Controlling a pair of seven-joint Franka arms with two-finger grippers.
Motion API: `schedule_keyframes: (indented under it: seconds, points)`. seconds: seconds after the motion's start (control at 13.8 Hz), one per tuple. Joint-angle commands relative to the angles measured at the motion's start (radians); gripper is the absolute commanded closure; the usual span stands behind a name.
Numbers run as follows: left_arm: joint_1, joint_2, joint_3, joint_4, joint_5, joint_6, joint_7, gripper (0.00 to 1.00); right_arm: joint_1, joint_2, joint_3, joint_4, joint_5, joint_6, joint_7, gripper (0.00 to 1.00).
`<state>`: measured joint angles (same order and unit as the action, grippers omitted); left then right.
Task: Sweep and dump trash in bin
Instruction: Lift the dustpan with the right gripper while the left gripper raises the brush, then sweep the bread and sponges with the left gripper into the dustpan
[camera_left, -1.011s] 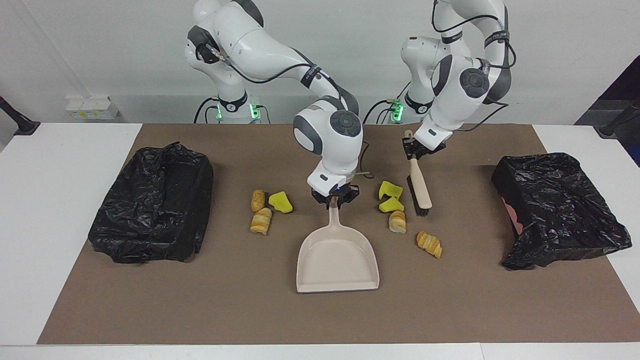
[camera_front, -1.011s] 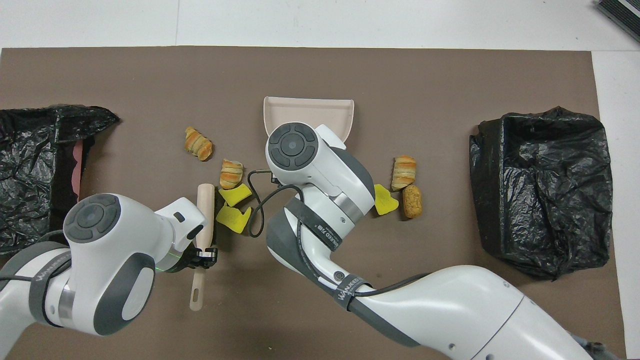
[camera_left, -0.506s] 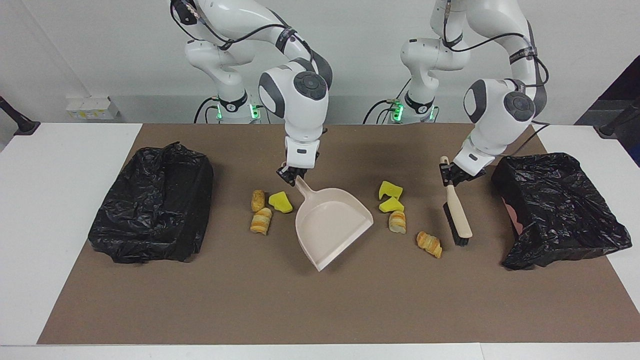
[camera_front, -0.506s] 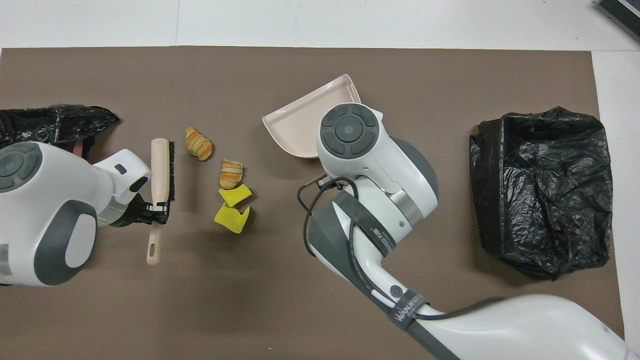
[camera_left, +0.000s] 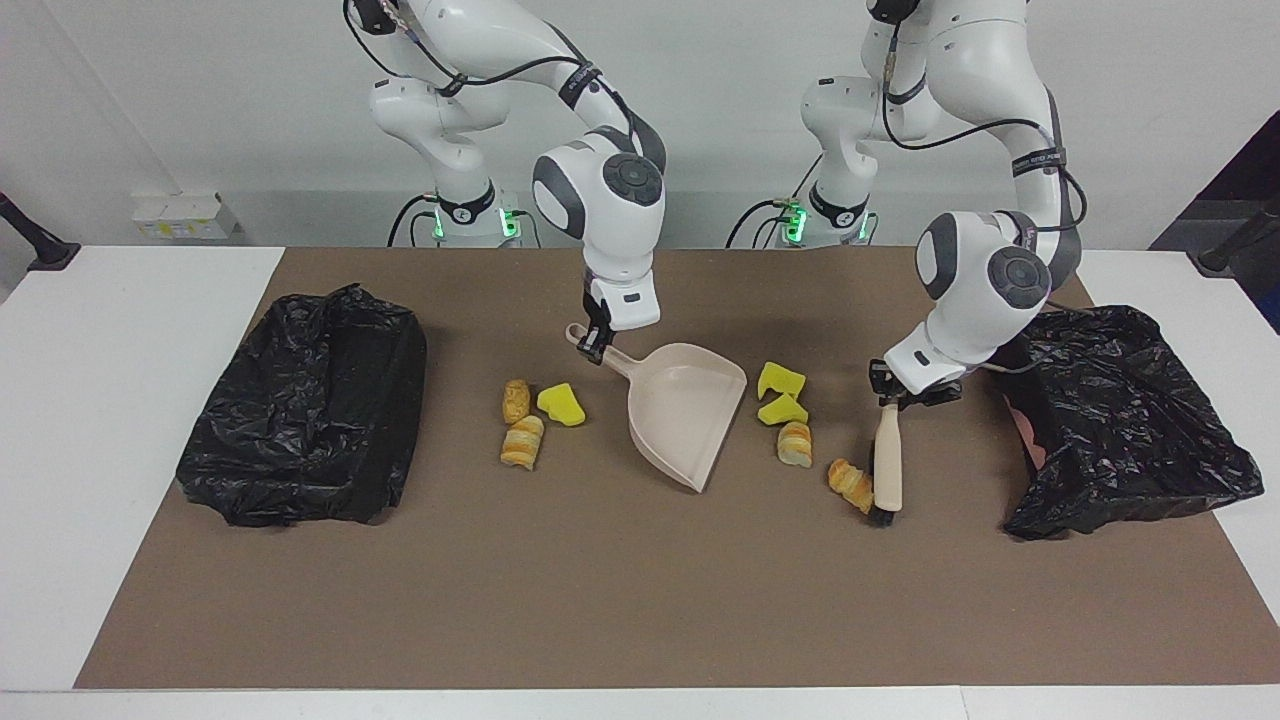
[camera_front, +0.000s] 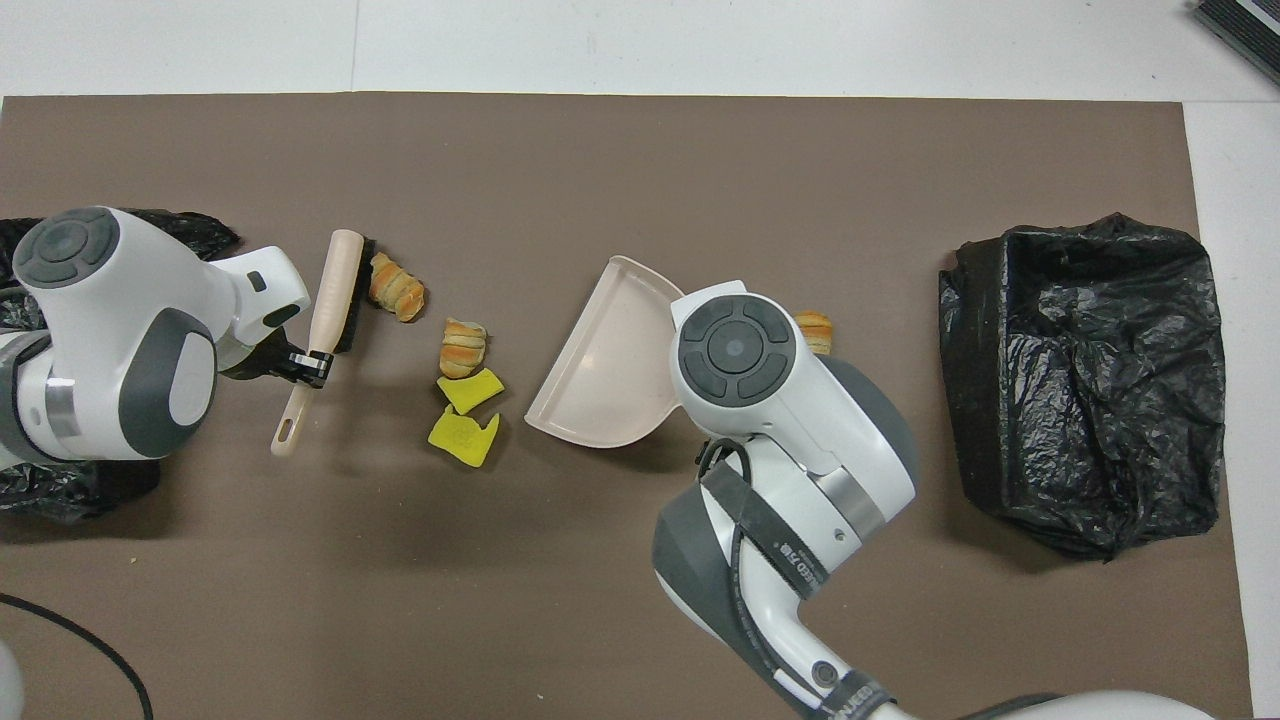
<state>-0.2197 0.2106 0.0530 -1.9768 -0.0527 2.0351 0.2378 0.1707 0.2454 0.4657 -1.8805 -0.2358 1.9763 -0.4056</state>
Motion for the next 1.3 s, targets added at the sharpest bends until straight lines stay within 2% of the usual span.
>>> schedule_keyframes:
  seconds: [0.0, 0.29, 0.58, 0.87, 1.23]
  points:
    - [-0.042, -0.031, 0.013, -0.031, 0.022, -0.035, 0.009, 1.0, -0.007, -0.026, 0.036, -0.023, 0.03, 0.021, 0.011, 1.0]
    - [-0.059, -0.056, 0.01, -0.053, 0.021, -0.079, -0.015, 1.0, 0.004, -0.026, 0.037, -0.034, 0.032, 0.023, 0.027, 1.0]
    - [-0.09, -0.068, 0.005, -0.071, 0.021, -0.078, -0.116, 1.0, 0.003, -0.024, 0.037, -0.034, 0.032, 0.013, 0.025, 1.0]
    - [-0.188, -0.102, 0.002, -0.128, 0.008, -0.066, -0.239, 1.0, 0.003, -0.026, 0.037, -0.034, 0.032, 0.012, 0.025, 1.0]
    - [-0.306, -0.111, 0.002, -0.128, -0.177, -0.067, -0.343, 1.0, -0.004, -0.029, 0.037, -0.043, 0.032, 0.007, 0.019, 1.0]
